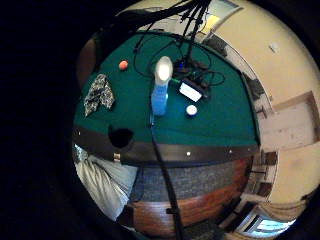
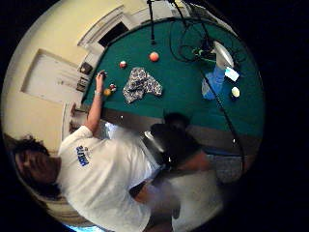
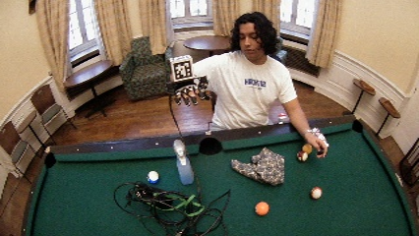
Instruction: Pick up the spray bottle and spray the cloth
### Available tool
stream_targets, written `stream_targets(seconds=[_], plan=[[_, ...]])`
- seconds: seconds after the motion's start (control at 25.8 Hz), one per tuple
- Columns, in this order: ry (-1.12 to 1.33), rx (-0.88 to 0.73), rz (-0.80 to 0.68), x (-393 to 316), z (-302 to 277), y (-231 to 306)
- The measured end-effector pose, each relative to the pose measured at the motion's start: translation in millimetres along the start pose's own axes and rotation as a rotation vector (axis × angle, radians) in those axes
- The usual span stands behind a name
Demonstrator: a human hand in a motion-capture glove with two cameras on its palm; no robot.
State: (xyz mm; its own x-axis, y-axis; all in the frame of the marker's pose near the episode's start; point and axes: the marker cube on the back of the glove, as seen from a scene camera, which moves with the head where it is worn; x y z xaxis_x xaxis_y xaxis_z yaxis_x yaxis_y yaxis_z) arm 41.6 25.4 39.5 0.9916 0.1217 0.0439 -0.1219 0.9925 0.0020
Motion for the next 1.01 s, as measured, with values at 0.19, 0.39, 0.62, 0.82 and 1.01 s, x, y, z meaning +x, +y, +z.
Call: stream_targets(seconds=[0.19, 0.39, 0.62, 0.82, 1.01], plan=[[-0.038, -0.009, 0.041, 26.0, 31.6, 13.6], [-0.100, -0.039, 0.076, 50.2, 63.1, 26.5], [-0.149, -0.033, 0.107, 76.0, 89.4, 35.4], [-0.166, -0.054, 0.107, 92.4, 107.3, 41.4], [-0.292, -0.041, 0.147, 101.4, 123.8, 43.1]])
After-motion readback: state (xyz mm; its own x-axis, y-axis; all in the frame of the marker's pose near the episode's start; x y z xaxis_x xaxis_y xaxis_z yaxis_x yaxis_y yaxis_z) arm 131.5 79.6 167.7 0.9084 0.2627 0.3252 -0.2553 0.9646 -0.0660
